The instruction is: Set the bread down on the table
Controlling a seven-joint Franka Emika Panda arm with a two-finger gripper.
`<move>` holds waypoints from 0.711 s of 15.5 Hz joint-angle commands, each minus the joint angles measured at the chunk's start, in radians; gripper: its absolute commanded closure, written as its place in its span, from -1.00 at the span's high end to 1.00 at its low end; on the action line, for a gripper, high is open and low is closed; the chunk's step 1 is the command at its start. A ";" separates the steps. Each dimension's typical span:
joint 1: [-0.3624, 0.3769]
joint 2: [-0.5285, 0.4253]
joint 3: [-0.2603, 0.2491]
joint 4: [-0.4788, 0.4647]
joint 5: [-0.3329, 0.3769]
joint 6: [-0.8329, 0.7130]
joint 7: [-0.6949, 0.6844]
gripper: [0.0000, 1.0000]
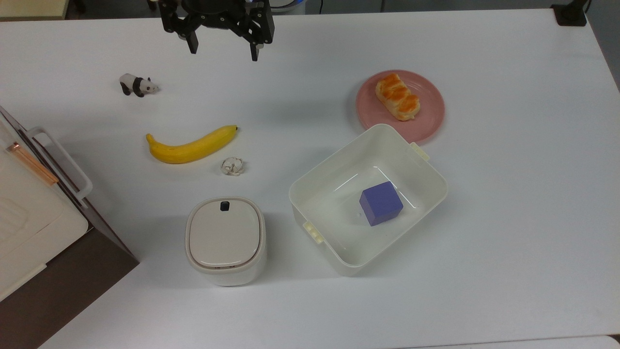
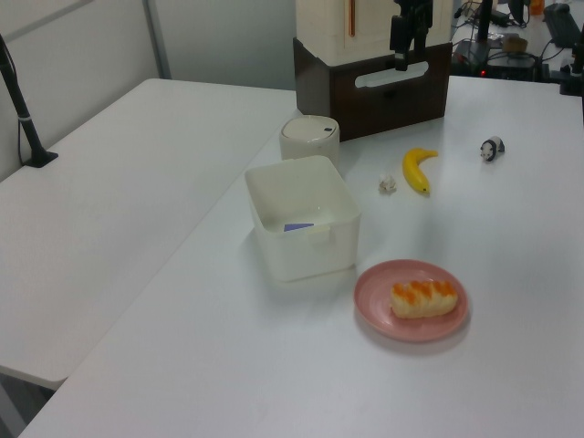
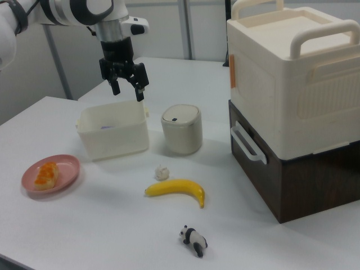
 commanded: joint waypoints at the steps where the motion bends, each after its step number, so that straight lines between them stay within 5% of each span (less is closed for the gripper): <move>1: 0.006 -0.001 -0.015 0.012 0.025 -0.025 -0.013 1.00; 6: 0.026 0.001 0.008 -0.005 -0.001 -0.051 -0.106 1.00; 11: 0.093 -0.010 0.044 -0.112 -0.113 -0.055 -0.114 1.00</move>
